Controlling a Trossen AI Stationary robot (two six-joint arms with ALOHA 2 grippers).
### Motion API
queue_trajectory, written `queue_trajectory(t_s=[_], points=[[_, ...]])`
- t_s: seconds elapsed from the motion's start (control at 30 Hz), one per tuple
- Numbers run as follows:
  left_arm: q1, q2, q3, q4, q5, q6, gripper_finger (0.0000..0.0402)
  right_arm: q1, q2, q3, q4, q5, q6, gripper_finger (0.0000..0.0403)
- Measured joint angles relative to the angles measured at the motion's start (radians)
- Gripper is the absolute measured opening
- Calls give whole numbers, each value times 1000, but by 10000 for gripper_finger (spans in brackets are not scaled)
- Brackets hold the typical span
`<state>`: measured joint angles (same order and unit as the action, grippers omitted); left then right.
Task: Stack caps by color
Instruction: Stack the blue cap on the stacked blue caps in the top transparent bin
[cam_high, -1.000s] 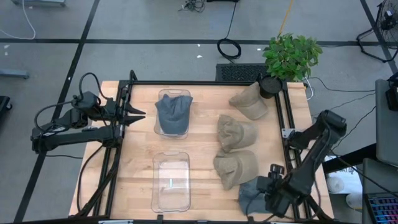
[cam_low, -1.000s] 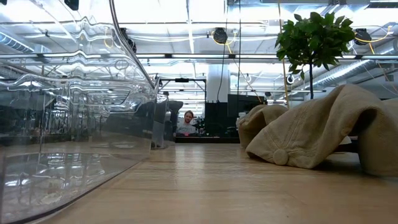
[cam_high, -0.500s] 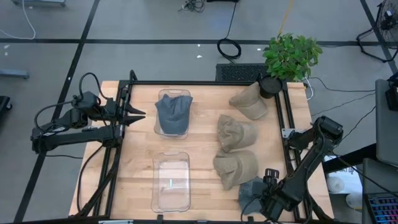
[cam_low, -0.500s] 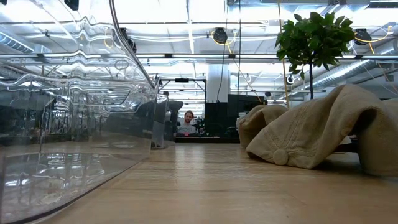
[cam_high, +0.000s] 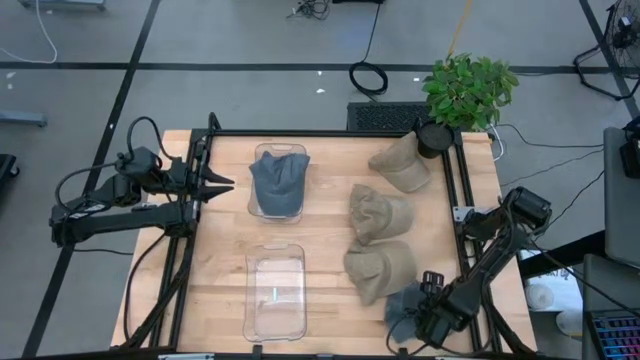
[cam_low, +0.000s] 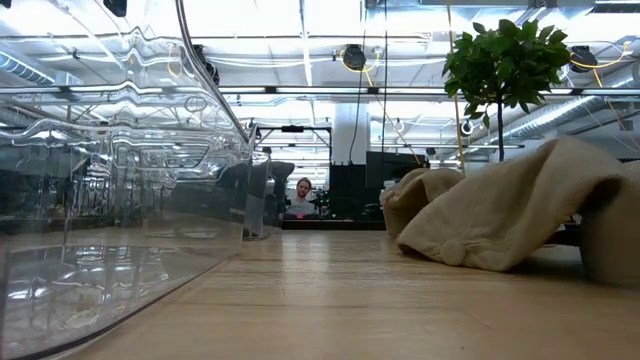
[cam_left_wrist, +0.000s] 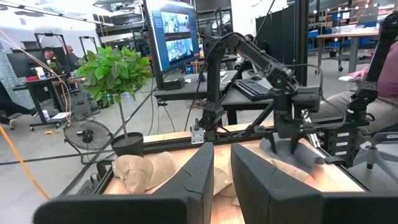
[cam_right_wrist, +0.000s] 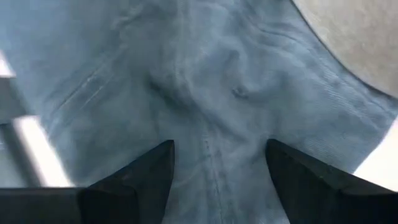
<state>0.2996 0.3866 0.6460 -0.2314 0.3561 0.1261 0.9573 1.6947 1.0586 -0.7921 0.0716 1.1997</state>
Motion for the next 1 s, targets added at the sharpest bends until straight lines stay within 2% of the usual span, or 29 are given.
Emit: queue_trajectory(t_s=[0.17,0.27,0.37,0.53,0.57,0.8,1.0], points=[[0,0,0,0,0,0,61,-1,-5,-66,46,-87,8,235],[0,0,0,0,0,0,61,-1,-5,-74,55,-97,0,204],[0,0,0,0,0,0,61,-1,-5,-75,71,-100,-24,150],[0,0,0,0,0,0,61,-2,-5,-76,88,-102,-64,26],[0,0,0,0,0,0,61,-3,-9,-76,89,-103,-67,17],[0,0,0,0,0,0,61,-16,-98,-73,91,-96,-34,10],[0,0,0,0,0,0,61,-15,-245,-68,91,-20,-15,10]])
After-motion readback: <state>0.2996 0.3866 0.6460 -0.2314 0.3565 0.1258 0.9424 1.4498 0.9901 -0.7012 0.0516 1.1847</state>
